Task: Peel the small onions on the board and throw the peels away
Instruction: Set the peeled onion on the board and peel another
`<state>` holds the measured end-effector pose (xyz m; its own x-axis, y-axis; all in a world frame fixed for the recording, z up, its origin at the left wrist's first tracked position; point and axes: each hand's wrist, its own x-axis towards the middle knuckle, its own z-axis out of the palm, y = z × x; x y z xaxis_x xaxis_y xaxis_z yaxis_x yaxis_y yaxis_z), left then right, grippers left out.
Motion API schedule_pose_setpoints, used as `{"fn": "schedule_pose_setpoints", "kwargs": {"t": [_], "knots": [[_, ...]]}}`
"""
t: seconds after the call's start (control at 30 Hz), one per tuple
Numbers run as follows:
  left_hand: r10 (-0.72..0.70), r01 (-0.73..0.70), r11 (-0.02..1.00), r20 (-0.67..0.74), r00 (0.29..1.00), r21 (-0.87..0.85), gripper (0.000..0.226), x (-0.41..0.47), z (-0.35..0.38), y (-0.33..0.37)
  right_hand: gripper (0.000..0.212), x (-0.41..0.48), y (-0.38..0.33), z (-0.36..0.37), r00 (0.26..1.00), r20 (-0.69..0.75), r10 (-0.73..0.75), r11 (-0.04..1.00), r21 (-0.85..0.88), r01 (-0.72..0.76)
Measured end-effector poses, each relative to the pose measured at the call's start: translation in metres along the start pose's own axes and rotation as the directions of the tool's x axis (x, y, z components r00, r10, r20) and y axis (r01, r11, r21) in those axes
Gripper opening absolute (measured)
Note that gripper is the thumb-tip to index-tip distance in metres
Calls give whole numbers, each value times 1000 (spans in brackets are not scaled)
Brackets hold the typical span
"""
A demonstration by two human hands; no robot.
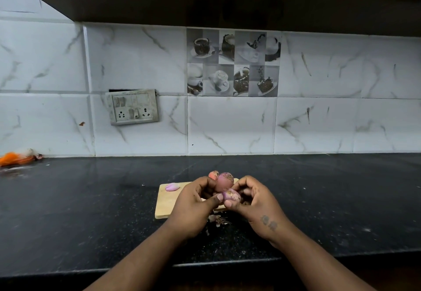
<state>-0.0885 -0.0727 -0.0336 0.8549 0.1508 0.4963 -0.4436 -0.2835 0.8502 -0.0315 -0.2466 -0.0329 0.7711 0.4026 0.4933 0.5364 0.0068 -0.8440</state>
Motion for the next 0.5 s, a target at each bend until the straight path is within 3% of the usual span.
{"fn": "schedule_pose_setpoints", "kwargs": {"t": [0.07, 0.13, 0.3, 0.4, 0.5], "knots": [[-41, 42, 997, 21, 999, -63, 12, 0, 0, -2, 35, 0, -2, -1, 1000, -5, -4, 1000, -6, 4], [-86, 87, 991, 17, 996, -102, 13, 0, -1, -2, 38, -2, -4, -1, 1000, 25, 6, 996, 93, -8], [-53, 53, 997, 5, 999, -65, 13, 0, -4, -1, 28, -2, -9, 1, 995, 70, 70, 944, 318, -89], [14, -14, 1000, 37, 999, -3, 8, -1, -2, -1, 32, -1, -4, -2, 998, 35, 50, 959, 276, -58], [78, -80, 995, 45, 996, 59, 20, -2, 0, 1, 40, -1, -3, -4, 999, 31, 33, 976, 216, -39]]}}
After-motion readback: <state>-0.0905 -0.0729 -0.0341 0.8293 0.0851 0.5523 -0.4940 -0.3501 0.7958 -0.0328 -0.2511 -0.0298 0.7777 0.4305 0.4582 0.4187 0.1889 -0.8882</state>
